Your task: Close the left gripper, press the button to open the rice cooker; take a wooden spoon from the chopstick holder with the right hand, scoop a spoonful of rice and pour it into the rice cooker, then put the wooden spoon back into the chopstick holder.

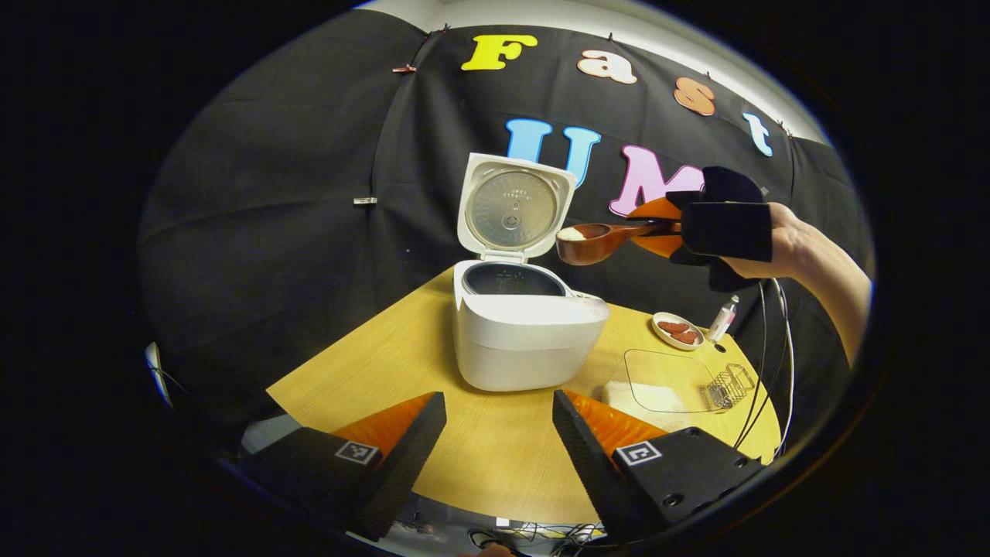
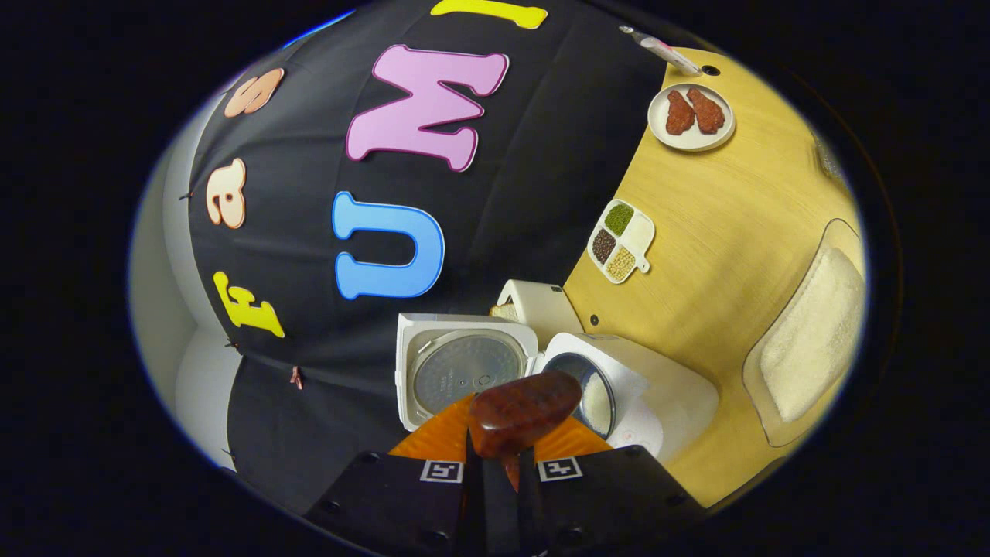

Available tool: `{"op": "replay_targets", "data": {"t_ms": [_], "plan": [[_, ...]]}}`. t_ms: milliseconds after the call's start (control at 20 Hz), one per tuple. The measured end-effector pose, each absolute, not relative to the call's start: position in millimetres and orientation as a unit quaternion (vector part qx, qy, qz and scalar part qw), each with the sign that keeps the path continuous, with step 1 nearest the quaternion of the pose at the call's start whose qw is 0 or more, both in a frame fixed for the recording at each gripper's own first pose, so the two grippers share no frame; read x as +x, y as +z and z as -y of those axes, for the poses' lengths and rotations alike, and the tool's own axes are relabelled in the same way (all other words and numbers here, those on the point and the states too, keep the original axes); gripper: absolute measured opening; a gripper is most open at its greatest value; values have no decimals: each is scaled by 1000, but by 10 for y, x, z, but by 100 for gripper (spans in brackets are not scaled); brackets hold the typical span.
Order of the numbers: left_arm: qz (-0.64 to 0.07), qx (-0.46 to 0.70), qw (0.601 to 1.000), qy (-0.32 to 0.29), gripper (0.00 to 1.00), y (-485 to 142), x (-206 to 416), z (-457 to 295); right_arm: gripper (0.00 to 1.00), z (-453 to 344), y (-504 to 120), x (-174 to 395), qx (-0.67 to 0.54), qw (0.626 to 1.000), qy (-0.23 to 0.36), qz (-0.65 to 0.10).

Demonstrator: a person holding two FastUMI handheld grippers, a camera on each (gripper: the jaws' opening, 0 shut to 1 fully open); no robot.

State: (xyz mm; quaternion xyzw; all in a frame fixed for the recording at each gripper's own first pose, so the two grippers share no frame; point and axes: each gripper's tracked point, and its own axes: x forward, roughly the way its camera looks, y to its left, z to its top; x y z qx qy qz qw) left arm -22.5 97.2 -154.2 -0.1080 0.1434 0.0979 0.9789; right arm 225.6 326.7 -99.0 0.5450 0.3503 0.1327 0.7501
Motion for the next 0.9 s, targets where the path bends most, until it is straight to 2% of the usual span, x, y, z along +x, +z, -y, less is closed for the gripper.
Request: {"op": "replay_targets", "data": {"t_ms": [500, 750, 900], "plan": [[-148, -113, 976, 112, 96, -1643, -173, -1300, 20, -3995, -1085, 2639, 354, 870, 201, -280], [-138, -81, 980, 114, 95, -1591, -137, -1309, 20, -4225, -1174, 2648, 227, 913, 241, -238], [-140, -66, 982, 105, 96, -1602, -114, -1316, 20, -4423, -1235, 2625, 169, 924, 265, -217]]}}
